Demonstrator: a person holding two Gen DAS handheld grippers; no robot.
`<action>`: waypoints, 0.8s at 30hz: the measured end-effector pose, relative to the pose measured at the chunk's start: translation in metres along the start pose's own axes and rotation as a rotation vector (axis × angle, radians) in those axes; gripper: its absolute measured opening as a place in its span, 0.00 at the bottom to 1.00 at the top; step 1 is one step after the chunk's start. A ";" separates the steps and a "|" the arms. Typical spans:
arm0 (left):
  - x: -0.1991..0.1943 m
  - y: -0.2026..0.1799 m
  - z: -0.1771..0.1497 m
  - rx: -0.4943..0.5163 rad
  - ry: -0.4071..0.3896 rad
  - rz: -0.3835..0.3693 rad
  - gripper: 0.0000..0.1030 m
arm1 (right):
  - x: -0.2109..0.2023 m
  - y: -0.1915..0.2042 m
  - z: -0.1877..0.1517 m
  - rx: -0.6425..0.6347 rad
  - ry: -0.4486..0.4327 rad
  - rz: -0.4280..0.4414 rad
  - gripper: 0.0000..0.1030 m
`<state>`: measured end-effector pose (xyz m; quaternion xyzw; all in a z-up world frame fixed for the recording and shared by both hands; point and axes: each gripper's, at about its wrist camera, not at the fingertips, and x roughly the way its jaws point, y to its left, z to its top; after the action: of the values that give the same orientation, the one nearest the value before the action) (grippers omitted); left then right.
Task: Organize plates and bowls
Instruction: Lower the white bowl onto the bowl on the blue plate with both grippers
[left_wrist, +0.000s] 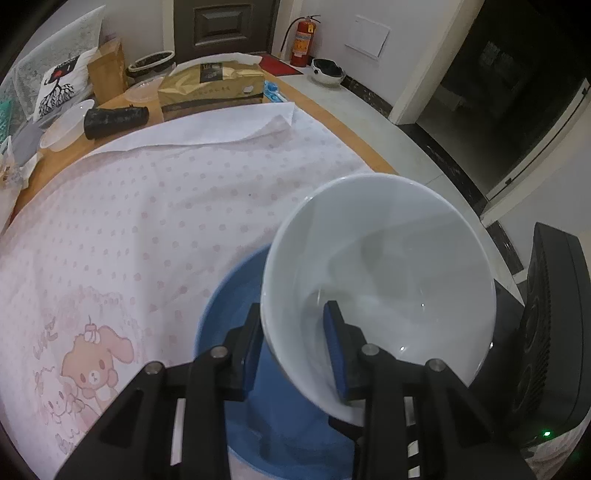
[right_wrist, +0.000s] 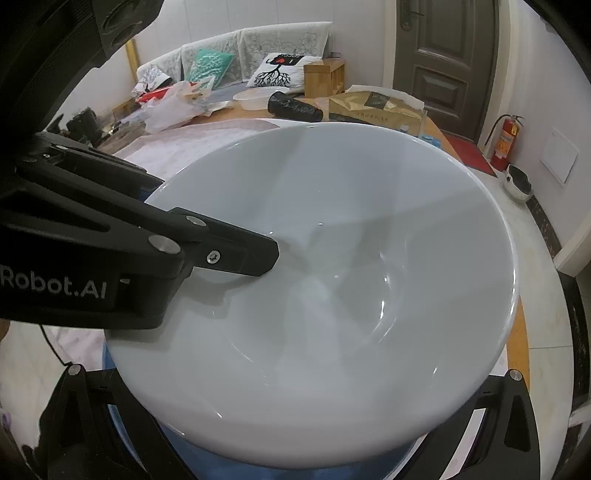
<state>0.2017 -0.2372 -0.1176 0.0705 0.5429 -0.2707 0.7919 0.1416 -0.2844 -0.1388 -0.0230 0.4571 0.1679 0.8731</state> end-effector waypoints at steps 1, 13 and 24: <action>-0.001 0.000 -0.001 0.002 0.009 -0.003 0.29 | -0.001 0.002 -0.001 -0.001 0.001 0.002 0.98; -0.006 -0.003 -0.012 0.023 0.025 -0.009 0.29 | -0.005 0.011 -0.008 0.000 0.019 0.003 0.98; -0.006 -0.003 -0.015 0.003 0.010 -0.007 0.29 | -0.001 0.012 -0.009 0.000 0.022 0.017 0.99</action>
<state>0.1867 -0.2317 -0.1176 0.0713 0.5466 -0.2740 0.7881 0.1301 -0.2749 -0.1416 -0.0209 0.4667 0.1753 0.8666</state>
